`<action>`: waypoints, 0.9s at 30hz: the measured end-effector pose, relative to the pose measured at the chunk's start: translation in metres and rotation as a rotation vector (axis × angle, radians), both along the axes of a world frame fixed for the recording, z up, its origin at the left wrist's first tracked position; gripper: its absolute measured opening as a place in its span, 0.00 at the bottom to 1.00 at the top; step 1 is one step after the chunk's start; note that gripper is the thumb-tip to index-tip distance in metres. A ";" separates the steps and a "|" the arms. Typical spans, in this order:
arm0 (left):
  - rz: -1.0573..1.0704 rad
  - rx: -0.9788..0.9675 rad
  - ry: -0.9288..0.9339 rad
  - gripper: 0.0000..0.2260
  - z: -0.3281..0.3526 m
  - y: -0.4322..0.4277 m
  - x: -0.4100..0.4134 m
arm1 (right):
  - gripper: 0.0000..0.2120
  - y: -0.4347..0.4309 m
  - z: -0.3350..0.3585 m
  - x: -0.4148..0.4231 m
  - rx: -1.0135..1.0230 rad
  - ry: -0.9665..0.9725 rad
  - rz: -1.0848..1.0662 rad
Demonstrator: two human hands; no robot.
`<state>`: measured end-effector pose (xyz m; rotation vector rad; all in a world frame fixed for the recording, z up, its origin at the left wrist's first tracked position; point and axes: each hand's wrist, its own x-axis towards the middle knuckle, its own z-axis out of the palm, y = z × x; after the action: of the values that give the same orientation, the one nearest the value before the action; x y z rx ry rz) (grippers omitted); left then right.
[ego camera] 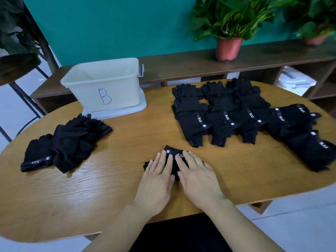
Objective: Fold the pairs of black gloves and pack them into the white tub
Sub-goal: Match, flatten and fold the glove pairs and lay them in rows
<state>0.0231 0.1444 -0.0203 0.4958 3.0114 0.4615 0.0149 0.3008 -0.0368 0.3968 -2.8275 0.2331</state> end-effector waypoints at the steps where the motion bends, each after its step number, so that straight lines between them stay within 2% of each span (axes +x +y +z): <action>1: -0.025 -0.004 -0.005 0.26 0.000 0.007 0.001 | 0.24 0.008 0.000 0.004 0.013 0.007 -0.026; 5: -0.120 -0.027 -0.015 0.26 0.001 0.040 0.003 | 0.19 0.040 -0.002 0.019 0.052 0.050 -0.133; 8: -0.190 -0.052 -0.014 0.26 0.002 0.067 0.003 | 0.21 0.065 -0.001 0.028 0.060 0.040 -0.207; 11: -0.276 -0.059 -0.011 0.26 0.004 0.097 -0.002 | 0.17 0.092 -0.001 0.037 0.055 0.064 -0.294; 15: -0.402 -0.080 0.018 0.26 0.007 0.140 -0.011 | 0.22 0.125 -0.002 0.045 -0.003 0.041 -0.444; 24: -0.631 -0.087 0.001 0.26 0.010 0.215 -0.039 | 0.25 0.176 -0.007 0.047 -0.037 0.067 -0.704; 27: -0.676 -0.141 0.106 0.26 0.009 0.227 -0.051 | 0.24 0.180 -0.006 0.039 -0.042 0.056 -0.763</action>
<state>-0.0275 0.3712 -0.0117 1.4739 2.6879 0.1703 0.0538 0.4809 -0.0433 -0.6672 -2.6799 0.1110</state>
